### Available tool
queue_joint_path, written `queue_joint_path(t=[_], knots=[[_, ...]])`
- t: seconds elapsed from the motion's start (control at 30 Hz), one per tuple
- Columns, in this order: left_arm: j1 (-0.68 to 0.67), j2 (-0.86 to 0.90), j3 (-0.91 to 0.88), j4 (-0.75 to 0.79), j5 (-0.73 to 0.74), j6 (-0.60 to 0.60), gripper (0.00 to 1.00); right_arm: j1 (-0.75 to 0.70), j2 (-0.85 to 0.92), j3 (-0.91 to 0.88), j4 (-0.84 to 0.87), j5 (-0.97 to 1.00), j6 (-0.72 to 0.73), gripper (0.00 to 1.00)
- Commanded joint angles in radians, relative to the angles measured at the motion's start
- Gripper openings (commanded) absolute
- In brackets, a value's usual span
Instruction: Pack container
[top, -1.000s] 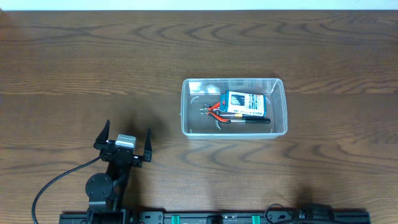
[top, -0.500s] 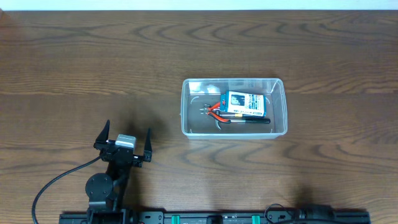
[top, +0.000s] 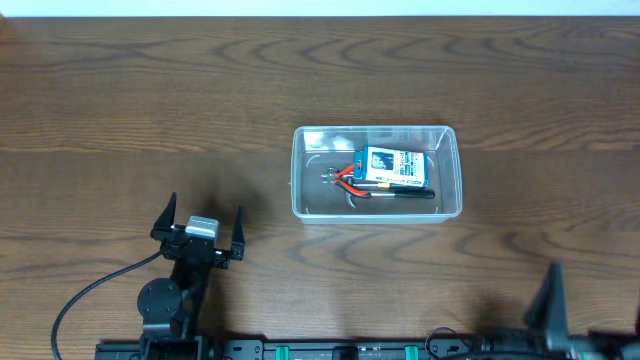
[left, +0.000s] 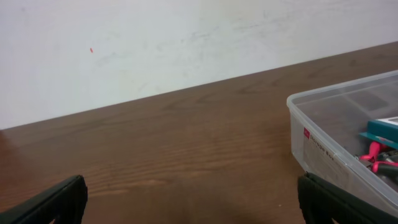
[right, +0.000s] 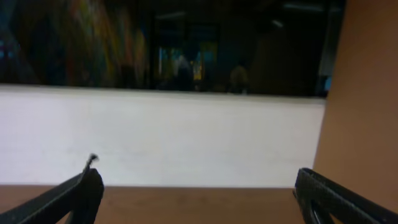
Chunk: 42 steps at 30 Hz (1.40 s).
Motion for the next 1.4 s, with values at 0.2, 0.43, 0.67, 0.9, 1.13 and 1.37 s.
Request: queue_joint_path(t=[0.2, 0.43, 0.67, 0.9, 1.13, 1.37], knots=[[0.003, -0.006, -0.019, -0.032, 0.003, -0.005, 0.98, 0.097, 0.000, -0.391, 0.335, -0.023, -0.012, 0.99], [0.003, -0.006, -0.019, -0.032, 0.003, -0.005, 0.98, 0.146, 0.000, -0.640, 0.587, -0.023, -0.012, 0.99], [0.003, -0.006, -0.019, -0.032, 0.003, -0.005, 0.98, 0.150, 0.000, -0.738, 0.650, -0.023, -0.012, 0.99], [0.003, -0.006, -0.019, -0.032, 0.003, -0.005, 0.98, 0.150, 0.000, -0.816, 0.678, -0.023, -0.011, 0.99], [0.003, -0.006, -0.019, -0.032, 0.003, -0.005, 0.98, 0.150, 0.000, -0.892, 0.771, -0.023, -0.012, 0.99], [0.003, -0.006, -0.019, -0.032, 0.003, -0.005, 0.98, 0.150, -0.001, -0.892, 0.748, -0.023, -0.012, 0.99]])
